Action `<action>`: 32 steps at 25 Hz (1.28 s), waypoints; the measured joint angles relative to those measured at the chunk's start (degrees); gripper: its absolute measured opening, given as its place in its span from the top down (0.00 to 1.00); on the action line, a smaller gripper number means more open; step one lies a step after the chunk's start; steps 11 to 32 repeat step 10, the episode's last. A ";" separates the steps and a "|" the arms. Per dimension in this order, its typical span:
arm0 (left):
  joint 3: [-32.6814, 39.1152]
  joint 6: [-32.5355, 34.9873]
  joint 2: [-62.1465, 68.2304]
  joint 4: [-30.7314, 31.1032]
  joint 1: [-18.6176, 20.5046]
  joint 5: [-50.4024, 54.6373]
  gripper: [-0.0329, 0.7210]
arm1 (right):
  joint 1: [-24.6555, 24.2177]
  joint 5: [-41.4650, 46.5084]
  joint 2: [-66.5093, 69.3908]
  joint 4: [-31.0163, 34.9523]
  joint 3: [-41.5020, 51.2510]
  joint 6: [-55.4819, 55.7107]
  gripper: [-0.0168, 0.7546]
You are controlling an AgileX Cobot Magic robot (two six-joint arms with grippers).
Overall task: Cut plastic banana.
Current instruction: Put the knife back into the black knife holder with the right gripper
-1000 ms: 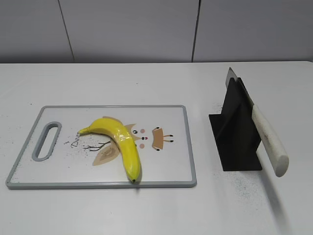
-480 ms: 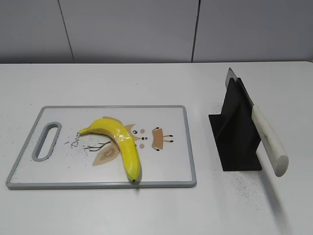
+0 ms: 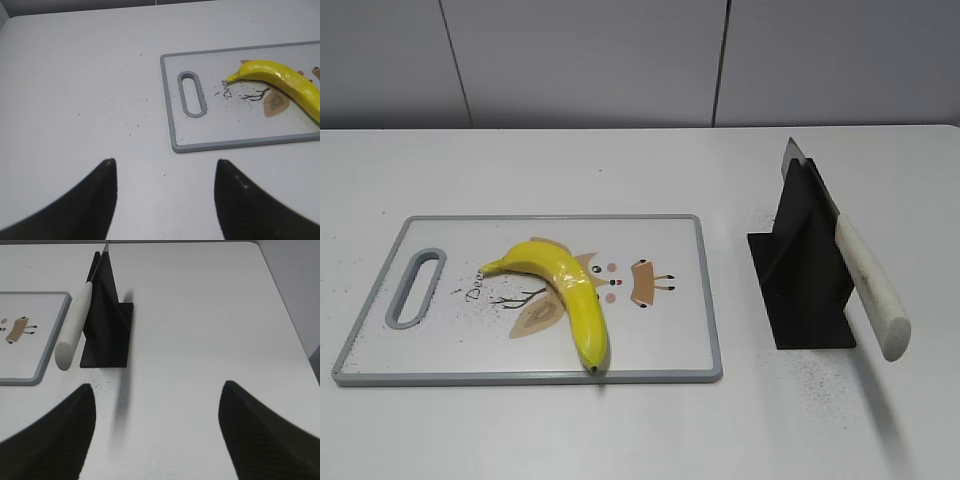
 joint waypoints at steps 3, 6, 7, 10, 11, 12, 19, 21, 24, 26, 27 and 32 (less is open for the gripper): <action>0.00 0.00 0.00 0.00 0.00 0.00 0.19 | -0.17 0.00 0.00 0.06 0.00 0.00 0.22; 0.00 0.00 0.00 0.00 0.00 0.00 0.19 | -0.17 0.00 0.00 0.18 0.00 0.00 0.22; 0.00 0.00 0.00 0.00 0.00 0.00 0.19 | -0.17 0.00 0.00 0.18 0.00 0.00 0.22; 0.00 0.00 0.00 0.00 0.00 0.00 0.20 | -0.17 0.00 0.00 0.22 0.00 0.00 0.22; 0.00 0.00 0.00 0.00 0.00 0.00 0.20 | -0.17 0.00 0.00 0.22 0.00 0.00 0.22; 0.00 0.00 0.00 0.00 0.00 0.00 0.20 | -0.17 0.00 0.00 0.22 0.00 0.00 0.22; 0.00 0.00 0.00 0.00 0.00 0.00 0.20 | -0.17 0.00 0.00 0.22 0.00 0.00 0.22; 0.00 0.00 0.00 0.00 0.00 0.00 0.20 | -0.17 0.00 0.00 0.22 0.00 0.00 0.22; 0.00 0.00 0.00 0.00 0.00 0.00 0.20 | -0.17 0.00 0.00 0.22 0.00 0.00 0.22; 0.00 0.00 0.00 0.00 0.00 0.00 0.20 | -0.17 0.00 0.00 0.22 0.00 0.00 0.22; 0.00 0.00 0.00 0.00 0.00 0.00 0.20 | -0.17 0.00 0.00 0.22 0.00 0.00 0.22; 0.00 0.00 0.00 0.00 0.00 0.00 0.20 | -0.17 0.00 0.00 0.22 0.00 0.00 0.22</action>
